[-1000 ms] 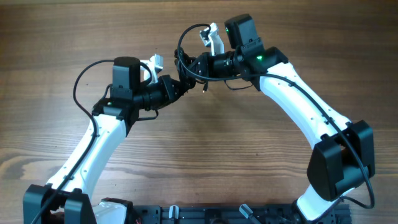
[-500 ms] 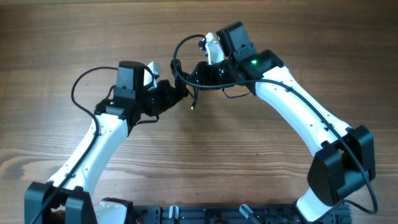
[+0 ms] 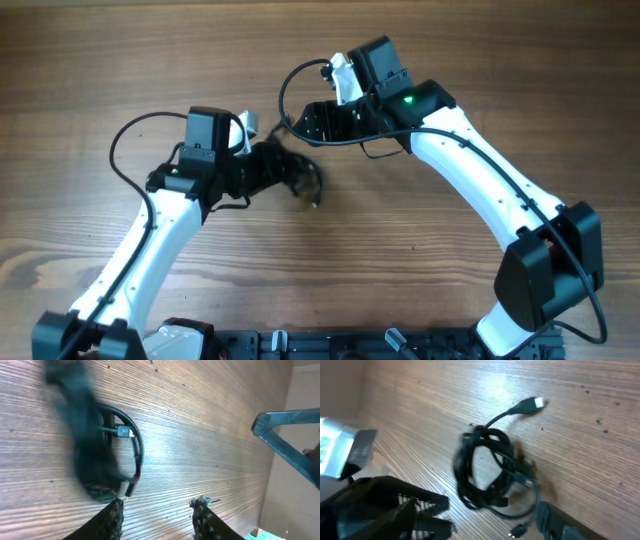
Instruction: Untangle cables
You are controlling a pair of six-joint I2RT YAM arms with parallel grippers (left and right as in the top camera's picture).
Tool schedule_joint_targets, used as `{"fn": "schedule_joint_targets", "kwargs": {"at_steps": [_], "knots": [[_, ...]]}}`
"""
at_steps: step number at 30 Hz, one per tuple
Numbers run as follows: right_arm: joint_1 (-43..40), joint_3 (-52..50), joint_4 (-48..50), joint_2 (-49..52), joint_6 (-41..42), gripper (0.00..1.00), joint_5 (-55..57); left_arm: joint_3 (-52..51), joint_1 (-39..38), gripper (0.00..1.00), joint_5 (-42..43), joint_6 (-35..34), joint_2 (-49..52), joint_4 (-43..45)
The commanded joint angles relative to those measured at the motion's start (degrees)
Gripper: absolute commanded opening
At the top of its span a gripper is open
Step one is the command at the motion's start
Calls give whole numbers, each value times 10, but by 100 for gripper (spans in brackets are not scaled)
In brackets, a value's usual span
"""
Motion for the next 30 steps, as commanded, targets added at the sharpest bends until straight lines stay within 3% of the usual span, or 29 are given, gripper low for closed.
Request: {"fn": "schedule_joint_targets", "kwargs": {"at_steps": [1, 12, 30], "knots": [[-1, 10, -13, -36, -10, 81, 19, 2, -3, 49, -57, 13, -68, -44], [3, 10, -115, -113, -22, 80, 122, 2, -16, 46, -143, -36, -282, -195], [2, 10, -69, -80, -26, 81, 118, 2, -17, 41, -172, -46, -287, -208]]}}
